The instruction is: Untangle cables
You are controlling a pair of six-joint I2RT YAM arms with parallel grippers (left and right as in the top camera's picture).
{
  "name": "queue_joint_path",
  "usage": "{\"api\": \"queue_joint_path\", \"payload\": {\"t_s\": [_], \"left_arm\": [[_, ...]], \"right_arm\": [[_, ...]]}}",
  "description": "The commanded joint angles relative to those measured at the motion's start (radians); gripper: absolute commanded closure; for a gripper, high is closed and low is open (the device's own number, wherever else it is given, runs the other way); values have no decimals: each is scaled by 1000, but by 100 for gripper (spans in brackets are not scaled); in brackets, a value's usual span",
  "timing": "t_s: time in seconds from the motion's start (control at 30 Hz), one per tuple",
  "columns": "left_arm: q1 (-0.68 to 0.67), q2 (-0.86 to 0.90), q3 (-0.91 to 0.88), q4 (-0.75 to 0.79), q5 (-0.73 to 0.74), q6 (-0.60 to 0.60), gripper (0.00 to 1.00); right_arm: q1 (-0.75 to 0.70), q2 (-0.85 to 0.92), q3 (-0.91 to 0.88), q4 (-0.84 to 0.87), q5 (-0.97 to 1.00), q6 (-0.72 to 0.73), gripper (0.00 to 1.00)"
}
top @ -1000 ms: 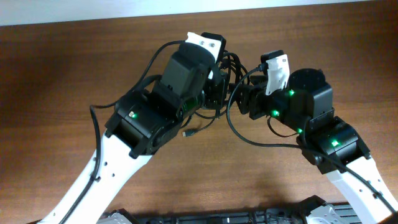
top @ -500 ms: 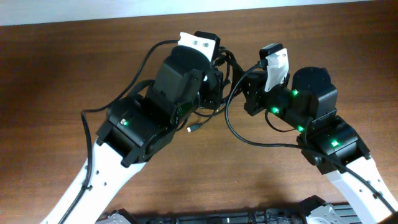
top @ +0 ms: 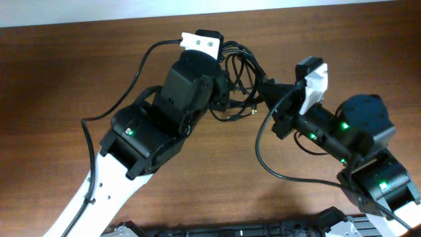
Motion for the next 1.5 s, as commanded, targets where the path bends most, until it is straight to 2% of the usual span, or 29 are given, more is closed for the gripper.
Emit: {"api": "queue_joint_path", "payload": {"t_s": [0.0,0.13,0.23,0.37,0.5,0.9,1.03,1.07,1.13,1.2,1.3,1.47], "left_arm": [[8,-26,7,-3,-66,8,100],[8,-26,7,-26,-67,-2,100],[15,-26,7,-56,-69,-66,100],[36,-26,7,-99,-70,-158,100],[36,-33,7,-104,-28,-168,100],[37,-88,7,-77,-3,-163,100],[37,-101,7,-67,-3,-163,100],[37,-105,7,-67,-3,-163,100],[36,-114,7,-66,-2,-141,100],[36,-114,7,-67,-3,-141,100],[36,-114,7,-67,-2,-137,100],[37,-113,7,-61,-3,-90,100]], "right_arm": [[-2,-51,4,5,40,-11,96],[-2,-78,4,5,75,-11,96],[-2,-92,4,4,135,19,96],[-2,-95,4,-44,331,45,96],[-2,-78,4,-169,558,75,96],[-2,-2,4,-335,563,152,96],[-2,29,4,-352,515,150,78],[-2,35,4,-352,492,150,71],[-2,50,4,-351,435,150,50],[-2,51,4,-343,405,143,41],[-2,51,4,-328,364,141,34],[-2,42,4,-279,170,2,33]]}}
